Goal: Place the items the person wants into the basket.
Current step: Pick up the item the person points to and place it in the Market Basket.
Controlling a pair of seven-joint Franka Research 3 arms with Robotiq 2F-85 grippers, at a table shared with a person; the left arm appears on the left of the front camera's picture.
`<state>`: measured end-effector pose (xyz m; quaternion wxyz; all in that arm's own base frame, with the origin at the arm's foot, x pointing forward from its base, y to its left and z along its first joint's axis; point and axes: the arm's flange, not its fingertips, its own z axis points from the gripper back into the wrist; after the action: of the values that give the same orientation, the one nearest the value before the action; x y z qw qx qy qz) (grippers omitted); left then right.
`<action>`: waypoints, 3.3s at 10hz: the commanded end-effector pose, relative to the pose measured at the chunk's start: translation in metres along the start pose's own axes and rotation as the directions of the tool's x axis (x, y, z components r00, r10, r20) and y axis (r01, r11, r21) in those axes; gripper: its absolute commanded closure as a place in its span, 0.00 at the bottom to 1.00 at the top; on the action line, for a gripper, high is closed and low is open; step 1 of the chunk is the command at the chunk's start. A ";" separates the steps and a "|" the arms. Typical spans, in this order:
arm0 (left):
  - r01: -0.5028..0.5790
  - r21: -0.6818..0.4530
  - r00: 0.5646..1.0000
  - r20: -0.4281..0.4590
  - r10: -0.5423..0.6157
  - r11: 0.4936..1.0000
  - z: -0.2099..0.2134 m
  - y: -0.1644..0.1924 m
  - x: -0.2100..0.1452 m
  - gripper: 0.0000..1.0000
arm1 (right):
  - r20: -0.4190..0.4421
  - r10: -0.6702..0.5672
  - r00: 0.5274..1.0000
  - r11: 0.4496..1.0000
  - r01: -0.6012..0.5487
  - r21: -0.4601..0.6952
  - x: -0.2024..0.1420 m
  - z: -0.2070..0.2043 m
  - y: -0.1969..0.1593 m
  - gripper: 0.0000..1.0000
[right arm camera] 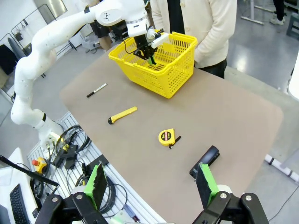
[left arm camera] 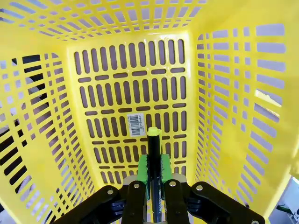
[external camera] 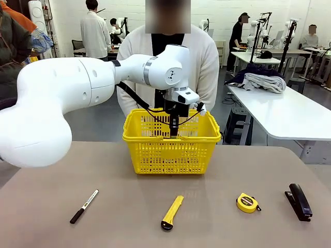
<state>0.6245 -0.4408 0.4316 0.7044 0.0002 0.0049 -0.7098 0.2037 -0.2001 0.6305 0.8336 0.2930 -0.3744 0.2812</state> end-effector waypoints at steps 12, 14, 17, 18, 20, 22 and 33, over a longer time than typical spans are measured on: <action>0.002 -0.017 1.000 -0.023 -0.003 1.000 0.006 0.021 0.017 0.00 | 0.022 0.013 1.000 1.000 -0.013 0.019 0.002 -0.001 0.000 0.00; -0.021 -0.023 1.000 -0.017 0.021 1.000 0.013 0.018 0.015 0.00 | 0.022 0.013 1.000 1.000 -0.013 0.019 0.002 -0.001 0.000 0.00; 0.049 0.015 0.996 0.069 -0.050 0.999 0.112 -0.062 -0.052 0.00 | 0.022 0.013 1.000 1.000 -0.013 0.019 0.002 -0.001 0.000 0.00; 0.061 0.006 0.991 0.119 -0.061 0.998 0.143 -0.097 -0.092 0.00 | 0.022 0.013 1.000 1.000 -0.013 0.019 0.002 -0.001 0.000 0.00; -0.004 0.017 0.983 0.186 0.001 1.000 0.161 -0.148 -0.162 0.00 | 0.022 0.013 1.000 1.000 -0.013 0.019 0.002 -0.001 0.000 0.00; -0.109 0.030 0.961 0.259 0.098 0.994 0.155 -0.179 -0.220 0.00 | 0.022 0.013 1.000 1.000 -0.013 0.019 0.002 -0.001 0.000 0.00; -0.293 -0.040 0.899 0.329 0.290 0.955 0.134 -0.188 -0.326 0.00 | 0.022 0.013 1.000 1.000 -0.013 0.019 0.002 -0.001 0.000 0.00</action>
<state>0.4465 -0.1178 0.5692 0.7943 -0.1090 -0.1112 -0.5873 0.2037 -0.1999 0.6303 0.8338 0.2935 -0.3733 0.2815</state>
